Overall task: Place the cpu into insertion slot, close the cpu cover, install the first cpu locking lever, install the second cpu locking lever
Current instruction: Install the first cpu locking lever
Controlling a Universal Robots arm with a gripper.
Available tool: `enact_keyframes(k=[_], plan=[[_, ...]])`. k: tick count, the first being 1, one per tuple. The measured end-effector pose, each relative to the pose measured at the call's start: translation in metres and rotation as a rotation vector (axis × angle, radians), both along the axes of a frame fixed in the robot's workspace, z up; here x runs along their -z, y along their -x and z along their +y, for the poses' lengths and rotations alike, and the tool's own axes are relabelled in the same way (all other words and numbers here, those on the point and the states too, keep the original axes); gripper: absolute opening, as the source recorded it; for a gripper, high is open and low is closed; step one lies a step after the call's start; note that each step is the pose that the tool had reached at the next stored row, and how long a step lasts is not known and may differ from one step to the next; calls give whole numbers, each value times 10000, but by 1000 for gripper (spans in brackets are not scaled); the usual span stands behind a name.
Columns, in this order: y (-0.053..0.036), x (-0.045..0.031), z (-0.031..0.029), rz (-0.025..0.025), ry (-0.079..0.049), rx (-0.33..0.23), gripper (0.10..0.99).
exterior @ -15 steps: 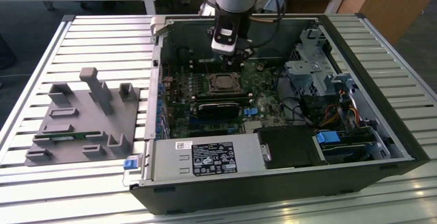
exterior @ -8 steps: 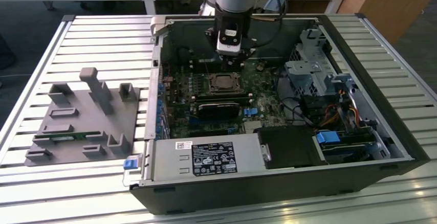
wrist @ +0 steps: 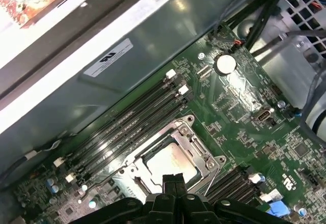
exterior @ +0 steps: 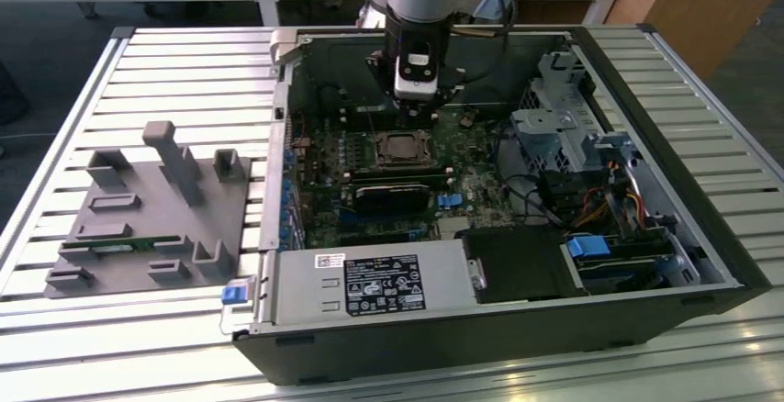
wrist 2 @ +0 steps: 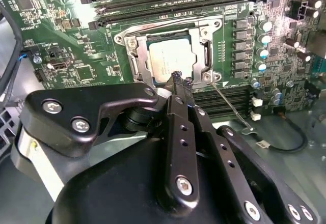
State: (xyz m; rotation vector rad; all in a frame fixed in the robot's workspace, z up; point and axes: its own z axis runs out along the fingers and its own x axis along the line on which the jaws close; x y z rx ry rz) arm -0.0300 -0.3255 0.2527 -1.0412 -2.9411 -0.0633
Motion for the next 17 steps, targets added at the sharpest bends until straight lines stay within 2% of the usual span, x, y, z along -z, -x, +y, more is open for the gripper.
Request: enact_keyframes(k=[17], plan=[[0, 0, -1, 0, 0, -1147, 106]])
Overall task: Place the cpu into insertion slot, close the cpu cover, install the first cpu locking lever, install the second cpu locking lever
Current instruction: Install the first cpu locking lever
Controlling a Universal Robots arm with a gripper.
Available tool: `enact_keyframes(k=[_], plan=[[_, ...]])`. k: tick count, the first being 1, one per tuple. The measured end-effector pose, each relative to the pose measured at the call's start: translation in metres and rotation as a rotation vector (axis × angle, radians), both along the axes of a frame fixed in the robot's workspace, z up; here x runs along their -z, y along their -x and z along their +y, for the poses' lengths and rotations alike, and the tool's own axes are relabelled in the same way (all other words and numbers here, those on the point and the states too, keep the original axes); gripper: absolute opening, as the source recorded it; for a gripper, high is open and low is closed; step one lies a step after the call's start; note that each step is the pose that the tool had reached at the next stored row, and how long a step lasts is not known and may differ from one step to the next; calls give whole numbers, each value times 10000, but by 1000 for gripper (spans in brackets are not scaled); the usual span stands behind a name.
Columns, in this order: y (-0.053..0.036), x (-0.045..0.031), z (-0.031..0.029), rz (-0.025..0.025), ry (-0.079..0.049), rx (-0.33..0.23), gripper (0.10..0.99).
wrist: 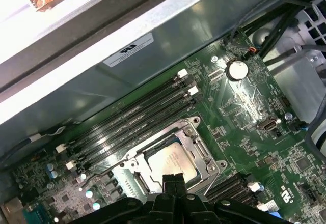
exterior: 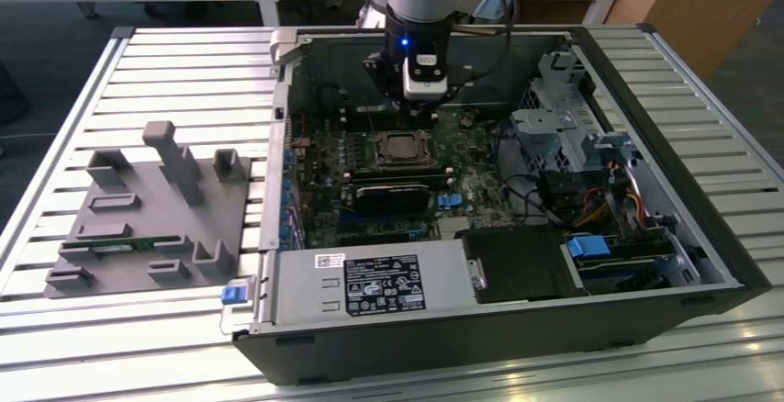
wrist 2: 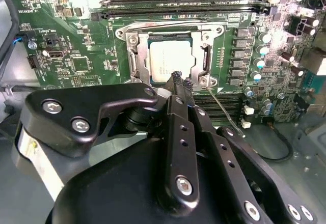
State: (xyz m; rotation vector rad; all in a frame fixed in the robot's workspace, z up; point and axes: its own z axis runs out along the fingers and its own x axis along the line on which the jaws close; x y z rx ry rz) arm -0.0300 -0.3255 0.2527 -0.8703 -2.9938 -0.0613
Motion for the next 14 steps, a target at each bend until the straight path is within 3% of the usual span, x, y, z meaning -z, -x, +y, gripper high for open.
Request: enact_keyframes(k=[14], plan=[[0, 0, -1, 0, 0, -825, 106]])
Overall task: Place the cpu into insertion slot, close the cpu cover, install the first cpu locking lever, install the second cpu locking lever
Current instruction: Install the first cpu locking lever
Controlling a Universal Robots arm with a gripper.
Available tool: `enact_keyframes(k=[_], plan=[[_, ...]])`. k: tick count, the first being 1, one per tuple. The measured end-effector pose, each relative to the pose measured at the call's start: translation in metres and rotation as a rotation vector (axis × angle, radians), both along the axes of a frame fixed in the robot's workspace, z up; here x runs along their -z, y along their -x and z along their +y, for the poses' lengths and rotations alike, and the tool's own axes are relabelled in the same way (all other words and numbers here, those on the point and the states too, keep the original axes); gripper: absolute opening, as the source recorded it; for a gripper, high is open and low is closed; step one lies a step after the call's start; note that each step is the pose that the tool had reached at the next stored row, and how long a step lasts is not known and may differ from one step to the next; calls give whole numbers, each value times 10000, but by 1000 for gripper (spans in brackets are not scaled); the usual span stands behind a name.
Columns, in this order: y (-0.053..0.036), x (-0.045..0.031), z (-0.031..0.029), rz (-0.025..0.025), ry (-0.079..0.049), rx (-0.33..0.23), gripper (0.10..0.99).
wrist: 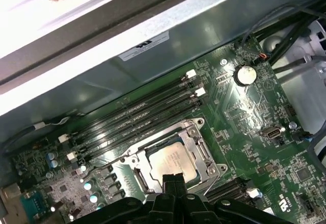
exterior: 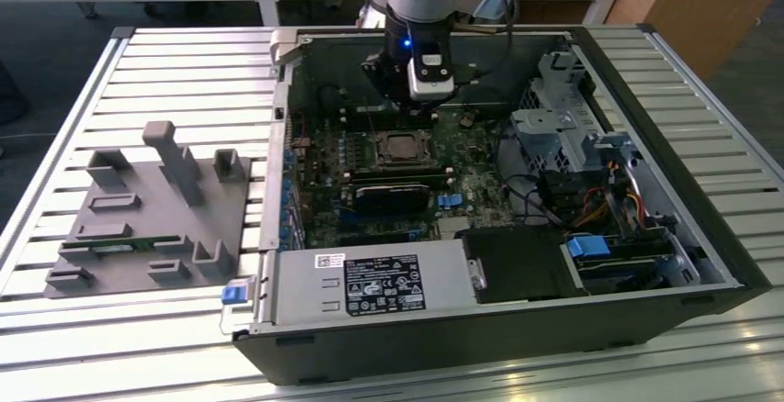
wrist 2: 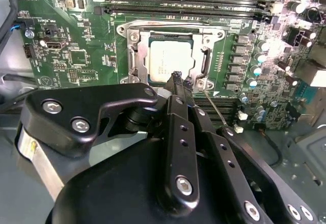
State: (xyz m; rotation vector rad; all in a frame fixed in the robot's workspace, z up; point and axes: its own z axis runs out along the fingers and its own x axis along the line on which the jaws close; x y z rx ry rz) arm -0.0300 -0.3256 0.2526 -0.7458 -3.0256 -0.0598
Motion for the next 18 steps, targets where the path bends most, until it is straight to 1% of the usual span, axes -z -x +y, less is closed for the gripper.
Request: enact_keyframes(k=[10, 13, 18], plan=[[7, 1, -1, -2, -1, -499, 106], [29, 0, -3, -4, -1, -550, 106], [91, 0, -4, -34, 0, -575, 106]])
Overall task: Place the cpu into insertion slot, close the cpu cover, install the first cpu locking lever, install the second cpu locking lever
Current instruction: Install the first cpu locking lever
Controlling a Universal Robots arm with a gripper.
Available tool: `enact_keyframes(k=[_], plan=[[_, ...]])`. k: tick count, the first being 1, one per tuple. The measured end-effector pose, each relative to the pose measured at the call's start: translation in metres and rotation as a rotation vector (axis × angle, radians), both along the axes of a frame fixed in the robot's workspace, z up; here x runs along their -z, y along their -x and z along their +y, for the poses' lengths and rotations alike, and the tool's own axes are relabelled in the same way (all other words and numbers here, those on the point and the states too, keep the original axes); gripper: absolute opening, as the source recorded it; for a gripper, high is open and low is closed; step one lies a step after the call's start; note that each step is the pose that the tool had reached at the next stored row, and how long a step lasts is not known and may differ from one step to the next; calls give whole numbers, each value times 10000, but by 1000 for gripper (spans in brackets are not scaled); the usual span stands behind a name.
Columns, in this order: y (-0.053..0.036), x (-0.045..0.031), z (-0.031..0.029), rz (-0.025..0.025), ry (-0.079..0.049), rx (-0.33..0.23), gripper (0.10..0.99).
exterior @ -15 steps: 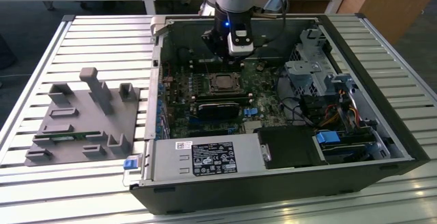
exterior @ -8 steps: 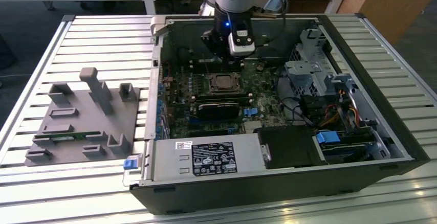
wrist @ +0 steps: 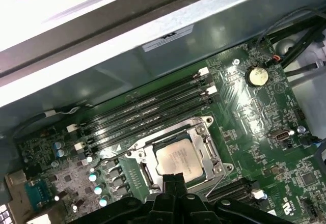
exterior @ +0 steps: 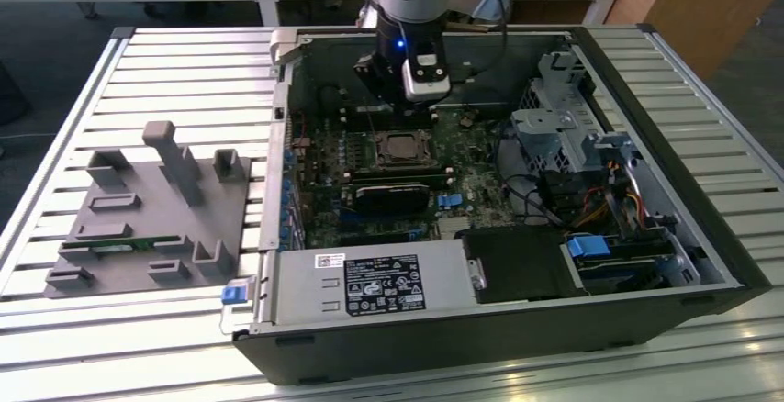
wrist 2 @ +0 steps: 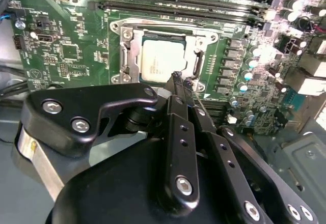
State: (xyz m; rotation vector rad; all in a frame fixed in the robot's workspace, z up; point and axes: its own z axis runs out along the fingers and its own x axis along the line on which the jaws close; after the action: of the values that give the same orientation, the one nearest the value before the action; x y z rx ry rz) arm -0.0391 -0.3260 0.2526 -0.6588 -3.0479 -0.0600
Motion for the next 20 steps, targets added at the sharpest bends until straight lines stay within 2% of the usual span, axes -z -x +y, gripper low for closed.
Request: enact_keyframes(k=[2, 7, 9, 12, 15, 20], plan=[[8, 0, 0, -3, 0, -146, 106], [9, 0, -1, -3, 1, -1023, 106], [8, 0, -1, -17, 1, -1250, 106], [18, 1, -1, -75, 4, -1415, 106], [65, 1, -1, -160, 9, -1438, 106], [90, 1, -1, -209, 11, -1567, 106]])
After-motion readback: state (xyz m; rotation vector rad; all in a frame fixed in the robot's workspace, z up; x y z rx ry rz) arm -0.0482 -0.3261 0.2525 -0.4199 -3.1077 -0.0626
